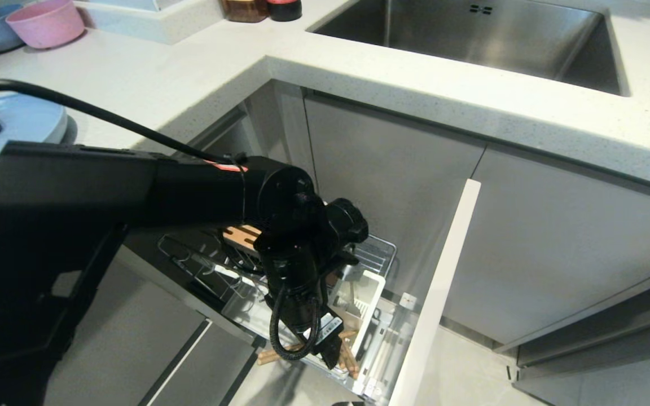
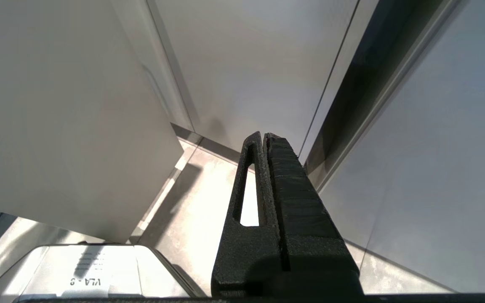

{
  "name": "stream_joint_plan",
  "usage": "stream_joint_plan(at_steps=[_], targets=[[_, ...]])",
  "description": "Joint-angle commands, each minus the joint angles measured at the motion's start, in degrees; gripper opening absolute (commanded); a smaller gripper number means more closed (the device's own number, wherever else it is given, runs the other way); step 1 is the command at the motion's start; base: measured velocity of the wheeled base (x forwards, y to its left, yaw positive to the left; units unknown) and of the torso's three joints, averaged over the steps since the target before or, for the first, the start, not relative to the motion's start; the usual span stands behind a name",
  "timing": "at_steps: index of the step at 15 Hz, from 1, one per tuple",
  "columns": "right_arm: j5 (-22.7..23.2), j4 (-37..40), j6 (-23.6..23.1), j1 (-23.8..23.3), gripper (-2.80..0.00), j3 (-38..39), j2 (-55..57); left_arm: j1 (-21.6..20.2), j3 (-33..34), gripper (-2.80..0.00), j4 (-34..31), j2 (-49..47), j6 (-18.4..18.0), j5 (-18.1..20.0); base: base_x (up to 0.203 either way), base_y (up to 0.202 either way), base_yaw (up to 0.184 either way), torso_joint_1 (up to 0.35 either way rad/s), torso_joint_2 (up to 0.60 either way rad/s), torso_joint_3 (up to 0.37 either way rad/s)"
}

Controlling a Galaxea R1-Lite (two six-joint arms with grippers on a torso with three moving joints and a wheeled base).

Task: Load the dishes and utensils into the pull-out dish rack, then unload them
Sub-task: Pick up the spoon and place it in the cupboard

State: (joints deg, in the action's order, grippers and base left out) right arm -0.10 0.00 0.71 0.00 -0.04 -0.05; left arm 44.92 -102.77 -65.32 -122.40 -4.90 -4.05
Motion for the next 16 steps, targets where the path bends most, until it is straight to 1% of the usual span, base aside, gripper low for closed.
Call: stream_joint_plan(at_steps=[1,3,10,11,13,14,15,16], targets=[[0.01,0.00,0.00,0.00,-2.80,-1.03,0.05,-0.01,0.03,0.00,-0.45,1.10,-0.02,-0.08,0.000,0.000,0.000,0.000,0.00,0.000],[0.01,0.00,0.00,0.00,-2.80,0.13,0.05,-0.01,0.11,0.00,-0.60,2.24,-0.02,-0.11,0.000,0.000,0.000,0.000,0.00,0.000],[0.01,0.00,0.00,0.00,-2.80,0.13,0.05,-0.01,0.38,0.00,-1.30,6.45,0.18,-0.96,0.000,0.000,0.000,0.000,0.00,0.000],[0.01,0.00,0.00,0.00,-2.80,0.13,0.05,0.08,0.38,0.00,-1.30,6.83,0.15,-1.77,0.000,0.000,0.000,0.000,0.00,0.000],[0.01,0.00,0.00,0.00,-2.80,0.13,0.05,0.26,0.61,0.00,-1.30,8.40,0.39,-5.38,0.000,0.000,0.000,0.000,0.00,0.000],[0.01,0.00,0.00,0.00,-2.80,0.13,0.05,0.40,0.92,-2.80,-1.30,9.23,0.48,-6.24,0.000,0.000,0.000,0.000,0.00,0.000],[0.01,0.00,0.00,0.00,-2.80,0.11,0.05,0.67,1.07,-2.80,-1.30,9.98,0.61,-7.03,0.000,0.000,0.000,0.000,0.00,0.000],[0.01,0.00,0.00,0.00,-2.80,0.13,0.05,1.04,1.12,-2.80,-1.30,10.68,1.47,-7.90,0.000,0.000,0.000,0.000,0.00,0.000]])
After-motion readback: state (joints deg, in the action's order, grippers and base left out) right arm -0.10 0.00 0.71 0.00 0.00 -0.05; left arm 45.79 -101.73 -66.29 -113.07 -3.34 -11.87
